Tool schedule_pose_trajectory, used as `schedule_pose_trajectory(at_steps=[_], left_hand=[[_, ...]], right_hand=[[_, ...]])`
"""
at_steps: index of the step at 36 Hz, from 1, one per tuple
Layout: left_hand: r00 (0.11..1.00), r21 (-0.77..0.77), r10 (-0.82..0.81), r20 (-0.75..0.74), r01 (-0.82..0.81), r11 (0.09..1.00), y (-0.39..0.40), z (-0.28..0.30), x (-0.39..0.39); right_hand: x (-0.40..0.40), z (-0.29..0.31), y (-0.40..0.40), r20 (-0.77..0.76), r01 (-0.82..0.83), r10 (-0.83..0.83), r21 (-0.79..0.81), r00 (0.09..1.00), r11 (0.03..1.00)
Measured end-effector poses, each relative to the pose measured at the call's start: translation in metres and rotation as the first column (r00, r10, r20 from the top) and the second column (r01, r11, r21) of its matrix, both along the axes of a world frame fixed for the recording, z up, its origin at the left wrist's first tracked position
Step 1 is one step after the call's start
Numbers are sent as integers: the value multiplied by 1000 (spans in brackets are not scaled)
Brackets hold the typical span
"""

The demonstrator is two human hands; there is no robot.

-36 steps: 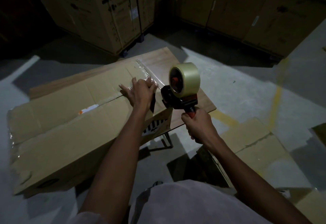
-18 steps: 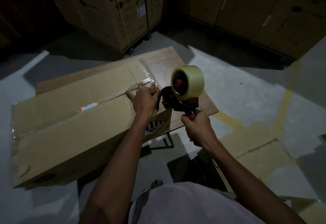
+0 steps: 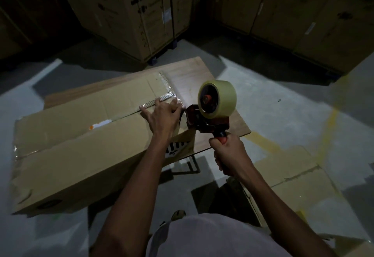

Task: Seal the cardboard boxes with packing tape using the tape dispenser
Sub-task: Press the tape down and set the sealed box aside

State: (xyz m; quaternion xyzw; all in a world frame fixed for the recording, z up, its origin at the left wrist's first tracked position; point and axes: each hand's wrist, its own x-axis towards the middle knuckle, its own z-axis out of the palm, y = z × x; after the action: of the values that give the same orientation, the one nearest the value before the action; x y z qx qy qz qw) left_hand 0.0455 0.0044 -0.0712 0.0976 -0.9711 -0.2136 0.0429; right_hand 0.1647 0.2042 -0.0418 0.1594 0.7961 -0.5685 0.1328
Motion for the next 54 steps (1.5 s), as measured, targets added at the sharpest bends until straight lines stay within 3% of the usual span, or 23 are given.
schedule_pose_trajectory(at_steps=[9, 13, 19, 30, 40, 54], left_hand=[[997, 56, -40, -60, 43, 998, 5, 9, 5], [996, 115, -93, -15, 94, 989, 11, 15, 12], [992, 64, -126, 2, 125, 990, 13, 14, 22], [988, 103, -147, -48, 151, 983, 12, 17, 24], [991, 89, -126, -48, 130, 987, 10, 12, 24], [985, 62, -170, -36, 172, 983, 12, 12, 25]], right_hand=[[5, -3, 1, 13, 48, -47, -40, 999, 998], [7, -8, -2, 20, 87, -86, -56, 996, 995], [11, -9, -10, -3, 159, -160, -69, 987, 985], [21, -22, -24, -21, 265, -268, -97, 963, 959], [18, -22, -17, -72, 169, -170, -19, 983, 985], [15, -35, -10, -94, 149, -165, -161, 982, 976]])
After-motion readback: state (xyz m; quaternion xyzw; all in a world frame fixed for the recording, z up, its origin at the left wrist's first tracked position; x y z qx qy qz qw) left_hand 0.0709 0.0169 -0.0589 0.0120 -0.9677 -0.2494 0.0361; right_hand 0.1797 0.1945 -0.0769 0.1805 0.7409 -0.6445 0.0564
